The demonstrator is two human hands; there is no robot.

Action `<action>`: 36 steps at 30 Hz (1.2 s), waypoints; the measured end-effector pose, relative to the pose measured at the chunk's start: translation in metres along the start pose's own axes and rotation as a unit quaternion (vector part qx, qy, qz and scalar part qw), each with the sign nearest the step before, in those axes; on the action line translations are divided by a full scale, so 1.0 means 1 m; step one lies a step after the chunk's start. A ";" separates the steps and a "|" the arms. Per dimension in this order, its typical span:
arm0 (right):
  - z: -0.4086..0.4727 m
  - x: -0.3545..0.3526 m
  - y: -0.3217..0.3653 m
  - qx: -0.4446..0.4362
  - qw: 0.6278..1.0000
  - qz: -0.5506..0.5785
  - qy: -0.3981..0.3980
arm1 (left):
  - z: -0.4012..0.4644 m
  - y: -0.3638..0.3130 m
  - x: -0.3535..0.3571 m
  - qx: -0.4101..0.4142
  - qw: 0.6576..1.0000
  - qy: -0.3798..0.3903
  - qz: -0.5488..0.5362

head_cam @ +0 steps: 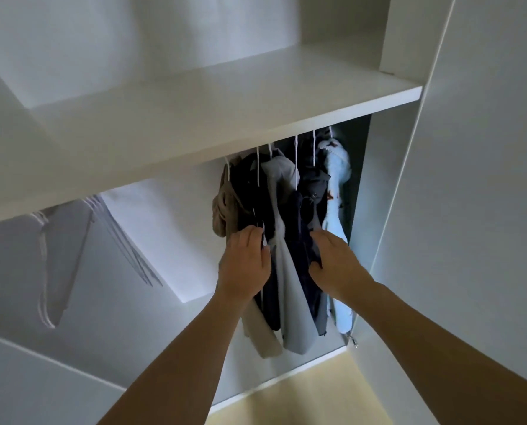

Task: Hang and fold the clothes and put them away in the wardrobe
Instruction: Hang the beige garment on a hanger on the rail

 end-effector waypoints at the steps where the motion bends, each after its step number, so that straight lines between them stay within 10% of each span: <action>1: -0.007 0.000 -0.005 0.014 1.000 -0.003 -0.001 | -0.002 -0.006 0.004 0.019 1.000 0.012 0.006; 19: -0.181 0.018 -0.093 0.311 0.945 0.045 -0.092 | -0.008 -0.178 0.080 0.346 0.919 0.171 -0.081; 36: -0.643 0.102 -0.167 0.519 0.826 0.131 -0.179 | -0.343 -0.497 0.099 0.560 0.777 0.269 -0.096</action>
Point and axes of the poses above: each hand's wrist, its own z-axis towards the middle knuckle, its own x-axis out of the palm, y = z × x, the point moved 3 cm from there along z, towards the middle knuckle, and after that the axes turned 12 degrees about y, right-handed, at the moved point
